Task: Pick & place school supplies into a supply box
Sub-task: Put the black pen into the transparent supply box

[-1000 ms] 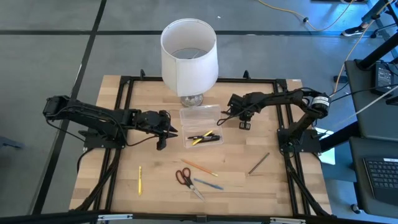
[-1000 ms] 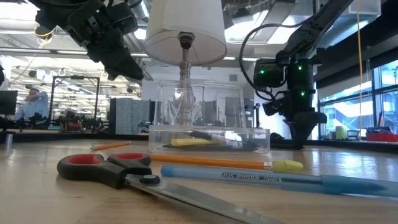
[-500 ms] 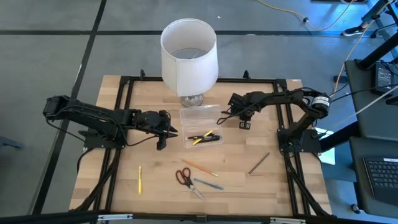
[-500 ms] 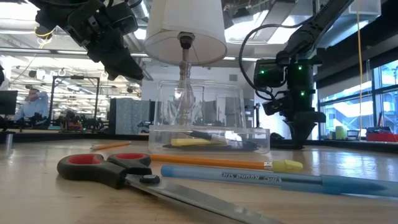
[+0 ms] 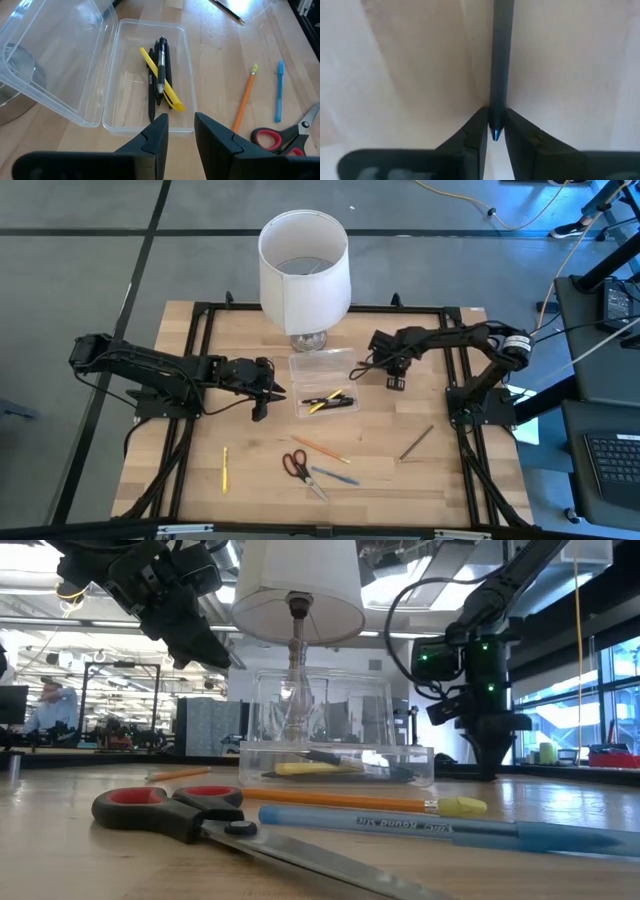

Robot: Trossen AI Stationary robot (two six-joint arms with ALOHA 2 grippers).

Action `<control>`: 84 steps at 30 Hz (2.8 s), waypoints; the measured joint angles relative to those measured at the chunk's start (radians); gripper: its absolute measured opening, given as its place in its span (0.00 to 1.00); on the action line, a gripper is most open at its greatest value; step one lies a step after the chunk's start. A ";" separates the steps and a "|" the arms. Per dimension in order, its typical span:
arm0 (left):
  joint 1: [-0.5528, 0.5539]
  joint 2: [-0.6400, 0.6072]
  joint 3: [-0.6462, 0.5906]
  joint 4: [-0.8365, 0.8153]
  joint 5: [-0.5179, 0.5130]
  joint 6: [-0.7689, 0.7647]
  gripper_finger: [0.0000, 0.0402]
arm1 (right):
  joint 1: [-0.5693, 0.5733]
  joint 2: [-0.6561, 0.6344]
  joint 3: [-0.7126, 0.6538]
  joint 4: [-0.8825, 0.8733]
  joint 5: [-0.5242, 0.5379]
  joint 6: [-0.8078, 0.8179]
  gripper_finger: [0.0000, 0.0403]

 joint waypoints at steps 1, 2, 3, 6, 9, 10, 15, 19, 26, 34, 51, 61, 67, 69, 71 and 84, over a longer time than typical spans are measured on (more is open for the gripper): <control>0.000 0.000 0.000 0.000 0.000 0.000 0.22 | 0.000 -0.006 -0.002 -0.006 -0.009 0.000 0.17; 0.000 0.000 0.000 0.000 0.000 0.000 0.22 | 0.001 -0.016 -0.003 -0.010 -0.014 0.001 0.17; 0.000 0.000 0.000 0.000 0.000 0.000 0.22 | 0.001 -0.022 -0.004 -0.013 -0.018 0.001 0.17; 0.000 0.000 0.000 0.000 0.000 0.000 0.22 | 0.002 -0.034 -0.006 -0.015 -0.025 0.000 0.17; 0.000 0.000 0.000 0.000 0.001 -0.005 0.22 | 0.002 -0.034 -0.005 -0.022 -0.027 0.002 0.17; 0.000 0.000 0.000 0.000 0.001 -0.013 0.22 | 0.002 -0.034 -0.005 -0.025 -0.033 0.002 0.17; 0.000 0.000 0.000 0.000 0.001 -0.024 0.22 | 0.002 -0.036 -0.005 -0.043 -0.061 0.014 0.17; 0.000 0.000 0.000 0.000 0.001 -0.024 0.22 | 0.003 -0.036 -0.005 -0.040 -0.046 0.028 0.17; 0.000 0.000 0.000 0.000 0.001 -0.024 0.22 | 0.003 -0.037 -0.005 -0.009 -0.038 0.024 0.17; 0.000 0.000 0.000 0.000 0.000 -0.024 0.22 | 0.001 -0.037 -0.007 0.034 -0.053 0.020 0.28; 0.000 0.000 0.000 -0.002 0.000 -0.024 0.22 | 0.002 -0.028 -0.002 0.215 -0.046 -0.043 0.43; 0.000 0.000 0.000 -0.007 0.000 -0.024 0.22 | 0.003 0.028 0.006 0.196 -0.028 -0.053 0.37; 0.000 0.000 0.000 -0.007 0.000 -0.024 0.22 | 0.003 0.028 0.005 0.187 -0.028 -0.028 0.23; 0.000 0.000 0.000 -0.007 0.000 -0.024 0.22 | 0.004 0.028 0.005 0.183 -0.028 -0.028 0.19; 0.000 0.000 0.000 -0.007 0.000 -0.024 0.22 | 0.004 0.028 0.005 0.174 -0.024 -0.024 0.14; 0.000 0.000 0.000 -0.007 0.000 -0.027 0.22 | 0.029 -0.088 -0.014 0.012 0.032 0.022 0.12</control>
